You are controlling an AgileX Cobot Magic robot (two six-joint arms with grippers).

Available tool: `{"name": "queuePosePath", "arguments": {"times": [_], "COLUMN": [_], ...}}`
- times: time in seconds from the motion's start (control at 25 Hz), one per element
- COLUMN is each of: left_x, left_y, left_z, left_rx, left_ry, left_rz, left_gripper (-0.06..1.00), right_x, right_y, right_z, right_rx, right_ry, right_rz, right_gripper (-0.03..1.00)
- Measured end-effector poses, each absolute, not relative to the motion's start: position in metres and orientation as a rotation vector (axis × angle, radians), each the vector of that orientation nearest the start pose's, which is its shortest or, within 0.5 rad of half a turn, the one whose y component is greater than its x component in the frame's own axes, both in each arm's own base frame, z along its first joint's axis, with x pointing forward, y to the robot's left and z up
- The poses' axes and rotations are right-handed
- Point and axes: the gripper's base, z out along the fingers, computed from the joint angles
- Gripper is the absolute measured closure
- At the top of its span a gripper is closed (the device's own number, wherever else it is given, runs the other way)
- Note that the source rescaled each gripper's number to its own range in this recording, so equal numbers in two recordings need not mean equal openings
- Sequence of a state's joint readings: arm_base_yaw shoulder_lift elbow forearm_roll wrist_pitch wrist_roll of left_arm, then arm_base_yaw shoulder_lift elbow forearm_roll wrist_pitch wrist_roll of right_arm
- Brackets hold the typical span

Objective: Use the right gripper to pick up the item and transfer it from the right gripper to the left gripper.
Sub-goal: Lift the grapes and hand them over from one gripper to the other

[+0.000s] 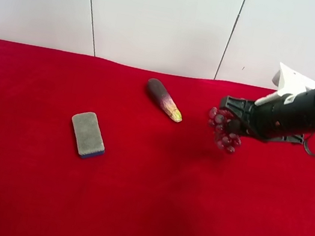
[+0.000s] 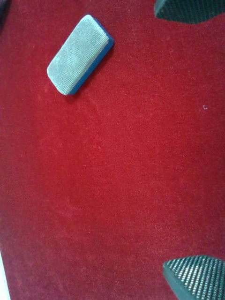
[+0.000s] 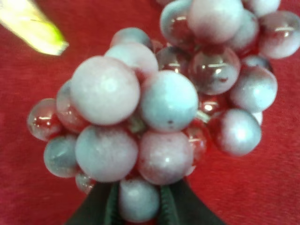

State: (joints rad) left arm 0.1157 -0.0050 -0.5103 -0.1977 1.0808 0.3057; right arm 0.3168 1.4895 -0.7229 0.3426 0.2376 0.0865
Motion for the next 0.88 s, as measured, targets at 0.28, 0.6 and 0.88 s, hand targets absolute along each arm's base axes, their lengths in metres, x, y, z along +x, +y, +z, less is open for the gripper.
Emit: {"name": "queuePosePath", "arguments": {"times": [0.28, 0.6, 0.88], "left_x": [-0.007, -0.007, -0.007], "left_y": [-0.017, -0.017, -0.017], "left_z": [0.280, 0.280, 0.280], "left_rx": [0.206, 0.206, 0.206], "left_ry": [2.023, 2.023, 2.023], "left_rz": [0.028, 0.028, 0.028], "left_gripper": [-0.06, -0.06, -0.06], "right_x": [0.269, 0.270, 0.265], "right_y": [0.127, 0.165, 0.192], "right_z": [0.225, 0.258, 0.283], "right_rx": [-0.053, -0.201, -0.303], "right_ry": [2.493, 2.405, 2.330], "right_rz": [0.487, 0.574, 0.641], "right_gripper": [0.88, 0.88, 0.88]}}
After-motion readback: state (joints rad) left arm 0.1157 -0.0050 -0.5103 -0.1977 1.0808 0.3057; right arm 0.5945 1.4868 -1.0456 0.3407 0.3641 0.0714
